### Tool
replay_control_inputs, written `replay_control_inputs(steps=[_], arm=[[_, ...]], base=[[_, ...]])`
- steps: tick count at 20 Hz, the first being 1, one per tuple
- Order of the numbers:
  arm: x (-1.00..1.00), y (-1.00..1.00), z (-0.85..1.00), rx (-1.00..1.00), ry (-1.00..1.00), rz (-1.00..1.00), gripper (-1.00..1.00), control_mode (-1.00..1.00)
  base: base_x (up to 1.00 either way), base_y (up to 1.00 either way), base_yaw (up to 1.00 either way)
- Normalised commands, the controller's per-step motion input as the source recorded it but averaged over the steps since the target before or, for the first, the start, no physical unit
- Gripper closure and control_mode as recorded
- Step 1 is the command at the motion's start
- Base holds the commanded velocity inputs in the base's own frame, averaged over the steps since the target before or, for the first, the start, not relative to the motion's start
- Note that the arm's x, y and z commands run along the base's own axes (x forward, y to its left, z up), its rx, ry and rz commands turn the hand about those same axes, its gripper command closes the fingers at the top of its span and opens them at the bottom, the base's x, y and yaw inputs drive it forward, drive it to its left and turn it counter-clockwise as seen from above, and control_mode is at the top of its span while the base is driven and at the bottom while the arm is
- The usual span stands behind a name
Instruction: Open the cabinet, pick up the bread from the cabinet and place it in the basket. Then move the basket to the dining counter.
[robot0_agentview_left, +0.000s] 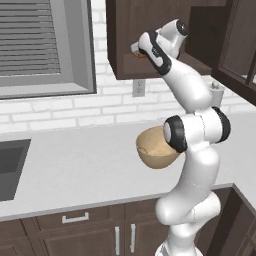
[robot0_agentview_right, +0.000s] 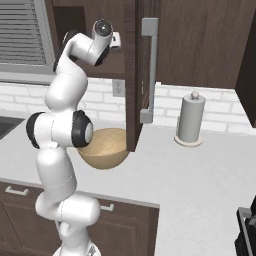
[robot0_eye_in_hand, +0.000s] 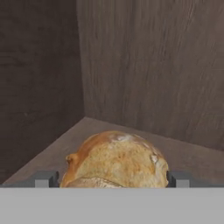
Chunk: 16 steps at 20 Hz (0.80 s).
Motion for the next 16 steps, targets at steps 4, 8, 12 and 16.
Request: replay_control_inputs(steps=[4,8,12,16], arm=[[-0.77,0.00,0.17,0.00,-0.15,-0.17,1.00,-1.00],[-1.00,0.00,0.44,-0.03,-0.13,-0.26,1.00,-1.00],[-1.00,0.00,0.46,0.00,-0.01,-0.28,1.00,-1.00],[-1.00,0.00,0.19,0.08,0.18,-0.26,1.00,-1.00]], base=[[0.00,0.00,0.00],[0.00,0.00,0.00],[0.00,0.00,0.00],[0.00,0.00,0.00]])
